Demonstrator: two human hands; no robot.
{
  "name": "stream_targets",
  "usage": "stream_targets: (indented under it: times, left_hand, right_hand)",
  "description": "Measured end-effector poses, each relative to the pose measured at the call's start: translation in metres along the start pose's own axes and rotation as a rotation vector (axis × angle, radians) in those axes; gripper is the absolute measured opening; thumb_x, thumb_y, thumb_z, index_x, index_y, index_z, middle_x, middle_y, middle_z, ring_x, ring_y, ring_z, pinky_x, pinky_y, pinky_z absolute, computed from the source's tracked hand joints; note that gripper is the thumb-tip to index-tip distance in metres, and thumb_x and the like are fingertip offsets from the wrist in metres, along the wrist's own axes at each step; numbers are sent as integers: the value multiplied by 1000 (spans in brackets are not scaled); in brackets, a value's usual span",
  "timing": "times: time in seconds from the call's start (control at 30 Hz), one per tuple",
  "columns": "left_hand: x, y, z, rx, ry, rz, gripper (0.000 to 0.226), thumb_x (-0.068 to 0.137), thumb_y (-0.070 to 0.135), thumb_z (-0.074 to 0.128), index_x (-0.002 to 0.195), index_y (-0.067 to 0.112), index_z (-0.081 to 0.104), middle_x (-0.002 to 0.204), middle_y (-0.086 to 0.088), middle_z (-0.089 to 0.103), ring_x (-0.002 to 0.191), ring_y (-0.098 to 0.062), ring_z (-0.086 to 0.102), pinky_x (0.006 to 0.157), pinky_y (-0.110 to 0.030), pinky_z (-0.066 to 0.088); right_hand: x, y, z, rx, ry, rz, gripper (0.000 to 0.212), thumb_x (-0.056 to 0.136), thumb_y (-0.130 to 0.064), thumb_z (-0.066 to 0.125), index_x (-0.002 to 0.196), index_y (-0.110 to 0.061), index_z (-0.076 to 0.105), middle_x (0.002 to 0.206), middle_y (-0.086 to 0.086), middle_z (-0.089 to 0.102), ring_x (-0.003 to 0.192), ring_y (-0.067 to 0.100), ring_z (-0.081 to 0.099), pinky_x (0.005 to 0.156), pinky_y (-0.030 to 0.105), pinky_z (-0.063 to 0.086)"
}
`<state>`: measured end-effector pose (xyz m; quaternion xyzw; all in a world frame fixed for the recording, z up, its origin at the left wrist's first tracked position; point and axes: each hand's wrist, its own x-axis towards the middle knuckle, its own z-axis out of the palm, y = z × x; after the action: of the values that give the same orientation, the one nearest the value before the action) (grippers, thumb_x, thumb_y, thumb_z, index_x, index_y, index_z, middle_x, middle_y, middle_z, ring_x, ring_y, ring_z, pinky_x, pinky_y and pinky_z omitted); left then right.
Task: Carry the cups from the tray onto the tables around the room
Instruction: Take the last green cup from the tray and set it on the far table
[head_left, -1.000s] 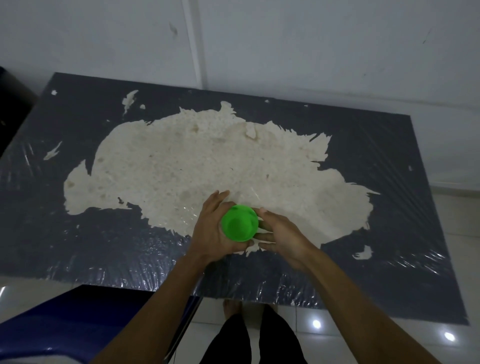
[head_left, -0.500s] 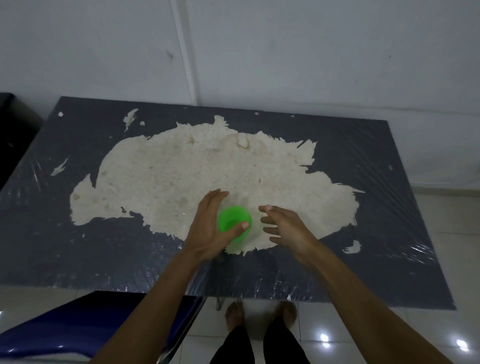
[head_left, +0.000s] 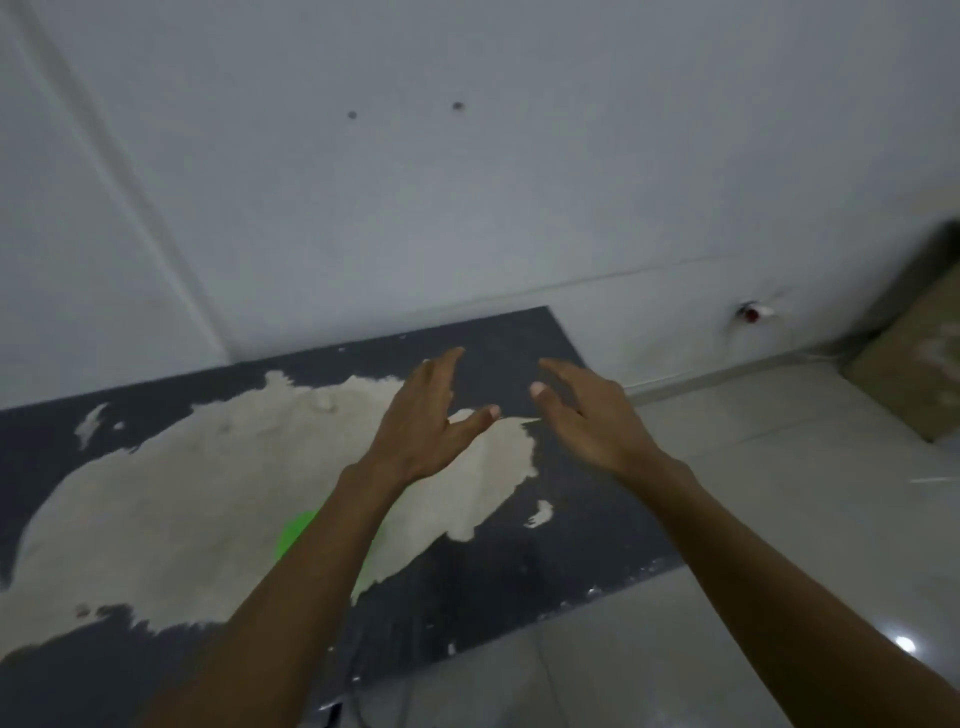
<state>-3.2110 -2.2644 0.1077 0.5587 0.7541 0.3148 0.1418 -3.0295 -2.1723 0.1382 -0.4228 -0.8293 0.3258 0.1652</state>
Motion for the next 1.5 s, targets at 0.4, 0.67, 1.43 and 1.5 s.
stream_targets:
  times: [0.4,0.67,1.43,1.5]
  left_hand:
    - [71,268,109,350,-65,329,93,80,82,29,150,21,22,160,-10,25,148,-34,16,118,-56,16]
    - [79,408,213,364,-180,573,95,76,86,23,150,25,24,160,-8,24,149,-30,12,118,-55,12]
    - [271,753,551,315,-510,1061,86,84,76,32,149,19,27,156,-13,31,147,-30,22,115,-53,23]
    - [285,776,578,296,-543,1087,84,85,75,32,149,20,27,156,-12,32,146,-30,23,115,-54,25]
  right_hand:
    - [-96,142,-229,-420,364,175,58,96,-54,35,147,-27,31,158,8,26,146,27,21,112,52,32]
    - [-170,241,-325,-460,490,403,60,96,-51,41,148,-23,31,157,11,28,148,29,17,117,50,24]
    - [-179,539,-603,-460,720,958,59,97,-50,42,147,-20,35,150,8,39,143,26,26,112,46,28]
    - [-177,567,-623,-438,730,971,59,97,-49,42,147,-20,34,150,6,40,143,26,28,113,45,29]
